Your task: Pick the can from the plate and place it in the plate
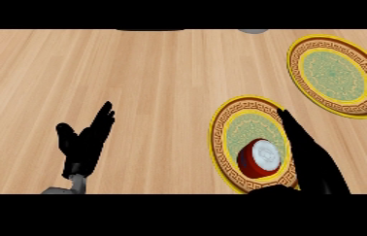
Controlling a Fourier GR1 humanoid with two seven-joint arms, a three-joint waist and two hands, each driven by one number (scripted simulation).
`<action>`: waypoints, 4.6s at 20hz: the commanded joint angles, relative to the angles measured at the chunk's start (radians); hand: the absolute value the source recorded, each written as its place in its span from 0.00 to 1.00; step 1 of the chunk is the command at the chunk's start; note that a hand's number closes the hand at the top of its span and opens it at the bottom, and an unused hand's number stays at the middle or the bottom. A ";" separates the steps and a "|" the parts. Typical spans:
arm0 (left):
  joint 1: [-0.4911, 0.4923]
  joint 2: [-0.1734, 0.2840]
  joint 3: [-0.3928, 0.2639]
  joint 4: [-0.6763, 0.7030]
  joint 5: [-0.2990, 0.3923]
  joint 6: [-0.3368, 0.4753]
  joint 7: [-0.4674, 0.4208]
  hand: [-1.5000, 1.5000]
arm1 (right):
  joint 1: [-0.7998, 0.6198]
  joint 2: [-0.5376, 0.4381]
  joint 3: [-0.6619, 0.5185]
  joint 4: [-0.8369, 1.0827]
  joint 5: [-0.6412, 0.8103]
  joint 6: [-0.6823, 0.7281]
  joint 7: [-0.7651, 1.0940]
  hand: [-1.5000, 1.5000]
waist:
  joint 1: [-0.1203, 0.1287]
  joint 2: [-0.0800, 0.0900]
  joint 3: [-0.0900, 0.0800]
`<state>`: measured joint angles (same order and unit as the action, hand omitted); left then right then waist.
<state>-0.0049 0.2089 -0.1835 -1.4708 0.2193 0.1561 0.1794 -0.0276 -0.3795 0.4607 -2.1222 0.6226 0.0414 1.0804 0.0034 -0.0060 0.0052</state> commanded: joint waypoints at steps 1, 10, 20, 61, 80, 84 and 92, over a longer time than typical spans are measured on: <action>0.038 -0.006 -0.006 0.032 -0.003 -0.022 0.001 0.50 | -0.015 0.043 0.019 0.056 0.071 0.028 0.102 0.00 | -0.001 0.006 -0.006; 0.011 -0.026 0.020 0.068 -0.022 -0.031 0.001 0.50 | -0.014 0.109 -0.026 0.166 0.078 0.051 0.016 0.00 | -0.004 0.006 -0.005; -0.035 -0.011 0.064 0.028 -0.017 -0.032 0.103 0.50 | -0.020 0.124 0.044 0.292 0.139 0.108 -0.085 1.00 | -0.004 0.006 -0.005; 0.032 -0.054 0.073 0.017 -0.057 -0.095 0.030 0.50 | -0.112 0.031 -0.552 0.421 -0.182 -0.473 -0.897 1.00 | 0.010 0.011 -0.003; 0.040 -0.060 0.052 -0.006 -0.070 -0.121 0.059 0.50 | -0.628 -0.210 -0.918 1.527 -0.366 -0.484 -1.542 1.00 | 0.052 0.024 -0.001; -0.026 -0.115 0.027 0.030 -0.110 -0.069 0.040 0.50 | -0.632 -0.305 -0.810 1.666 -0.228 -0.405 -1.353 0.00 | 0.068 0.039 -0.002; -0.001 -0.100 0.032 0.032 -0.103 -0.095 0.027 0.50 | -0.725 -0.282 -0.832 1.829 -0.267 -0.236 -1.488 0.00 | 0.078 0.038 0.002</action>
<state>-0.0400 0.1182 -0.1361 -1.4726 0.1250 0.0563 0.1892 -0.7071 -0.6619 -0.3550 -0.3623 0.3723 -0.2566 -0.3614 0.0801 0.0278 0.0119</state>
